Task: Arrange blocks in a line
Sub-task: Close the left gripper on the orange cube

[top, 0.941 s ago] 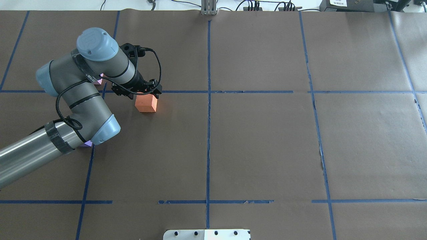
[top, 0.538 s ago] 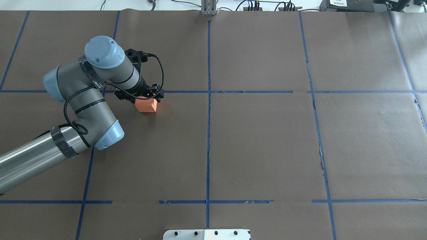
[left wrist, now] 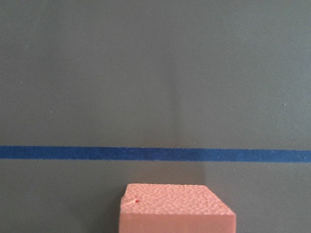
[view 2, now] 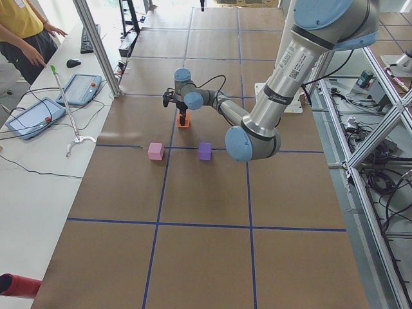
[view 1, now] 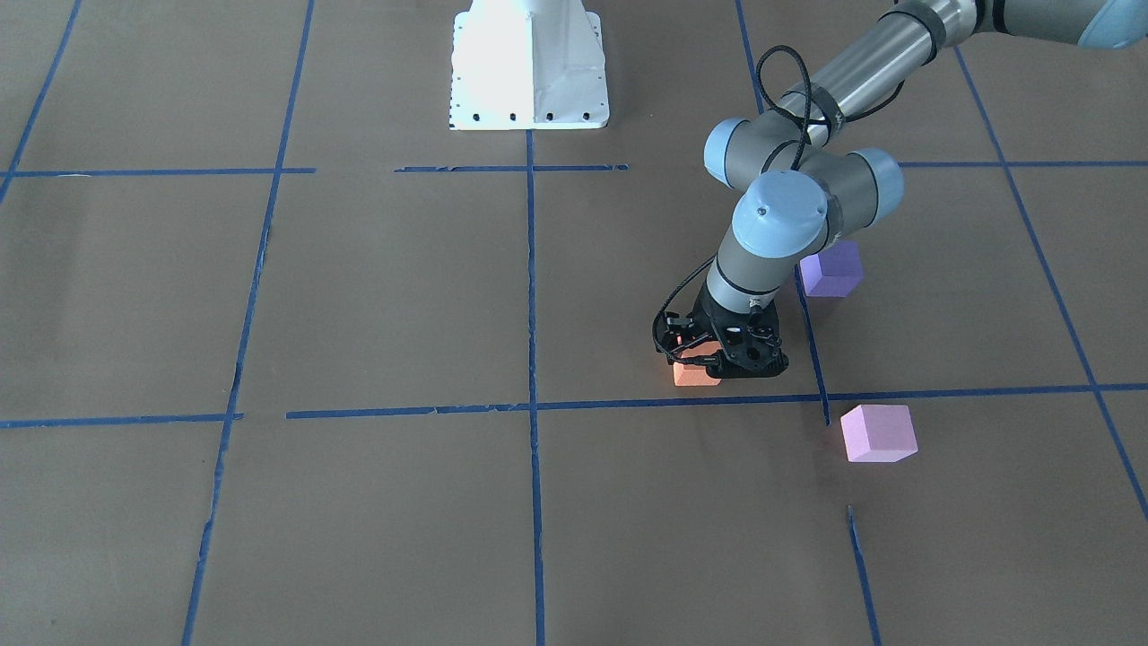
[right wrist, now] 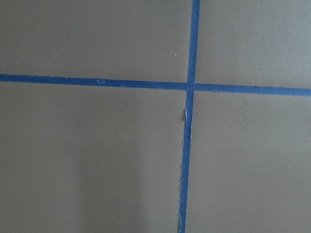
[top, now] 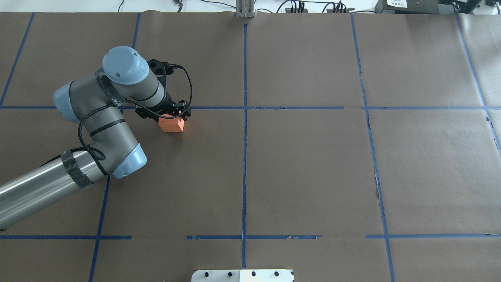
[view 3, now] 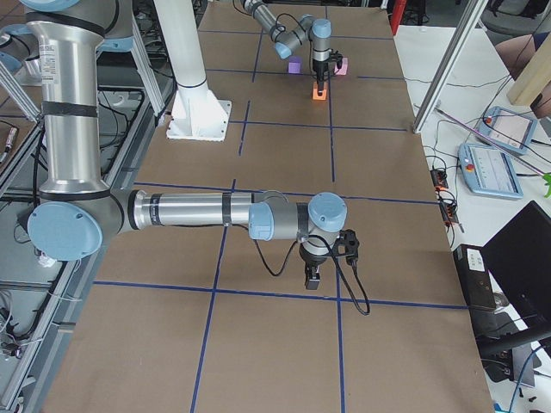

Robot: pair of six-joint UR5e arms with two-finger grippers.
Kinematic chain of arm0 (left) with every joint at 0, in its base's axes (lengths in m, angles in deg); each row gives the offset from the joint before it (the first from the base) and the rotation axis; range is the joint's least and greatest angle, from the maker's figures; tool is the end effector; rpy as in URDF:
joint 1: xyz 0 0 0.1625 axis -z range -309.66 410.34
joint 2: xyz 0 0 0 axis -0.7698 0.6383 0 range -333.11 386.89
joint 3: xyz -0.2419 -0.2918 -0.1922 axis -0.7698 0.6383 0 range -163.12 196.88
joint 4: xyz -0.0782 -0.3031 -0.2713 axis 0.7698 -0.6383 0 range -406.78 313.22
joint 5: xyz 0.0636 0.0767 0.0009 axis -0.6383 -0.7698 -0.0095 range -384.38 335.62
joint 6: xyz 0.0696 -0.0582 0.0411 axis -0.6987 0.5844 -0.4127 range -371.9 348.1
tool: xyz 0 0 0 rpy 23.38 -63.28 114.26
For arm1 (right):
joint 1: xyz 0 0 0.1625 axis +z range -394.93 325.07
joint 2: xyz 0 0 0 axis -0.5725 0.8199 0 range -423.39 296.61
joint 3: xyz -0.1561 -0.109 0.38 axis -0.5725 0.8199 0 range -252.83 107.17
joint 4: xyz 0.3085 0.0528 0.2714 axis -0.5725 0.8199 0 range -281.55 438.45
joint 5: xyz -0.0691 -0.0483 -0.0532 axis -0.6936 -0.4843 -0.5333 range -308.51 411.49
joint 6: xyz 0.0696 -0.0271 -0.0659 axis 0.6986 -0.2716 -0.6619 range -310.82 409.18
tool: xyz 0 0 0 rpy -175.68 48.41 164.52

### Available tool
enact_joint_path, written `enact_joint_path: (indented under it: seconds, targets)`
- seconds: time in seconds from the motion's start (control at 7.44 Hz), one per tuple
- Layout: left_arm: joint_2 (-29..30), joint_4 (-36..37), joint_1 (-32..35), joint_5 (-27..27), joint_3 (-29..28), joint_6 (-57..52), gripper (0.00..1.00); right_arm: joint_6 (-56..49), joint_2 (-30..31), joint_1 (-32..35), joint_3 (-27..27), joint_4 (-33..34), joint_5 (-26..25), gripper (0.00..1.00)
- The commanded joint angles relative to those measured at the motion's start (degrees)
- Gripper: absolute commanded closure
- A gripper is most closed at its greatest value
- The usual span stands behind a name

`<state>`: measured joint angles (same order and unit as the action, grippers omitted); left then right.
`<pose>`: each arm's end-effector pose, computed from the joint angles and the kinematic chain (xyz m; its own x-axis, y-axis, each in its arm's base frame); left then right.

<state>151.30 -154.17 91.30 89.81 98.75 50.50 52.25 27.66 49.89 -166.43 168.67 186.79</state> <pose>0.4880 -0.5462 0.3363 0.6621 -0.0150 -0.7493 0.0875 0.9945 0.0574 0.0183 -0.4902 0.6358 0.7017 -0.0389 0.7114 0.0528 0.9986 0.0025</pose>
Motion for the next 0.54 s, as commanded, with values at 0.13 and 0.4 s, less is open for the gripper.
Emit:
enact_joint_path:
  seconds: [0.13, 0.4]
  targets:
    - [0.04, -0.01, 0.78, 0.16, 1.78, 0.19, 0.51, 0.00, 0.00, 0.00, 0.00, -0.04, -0.03, 0.00]
    - [-1.27, 3.65, 2.27, 0.69, 8.18, -0.34, 0.67, 0.00, 0.00, 0.00, 0.00, -0.04, -0.03, 0.00]
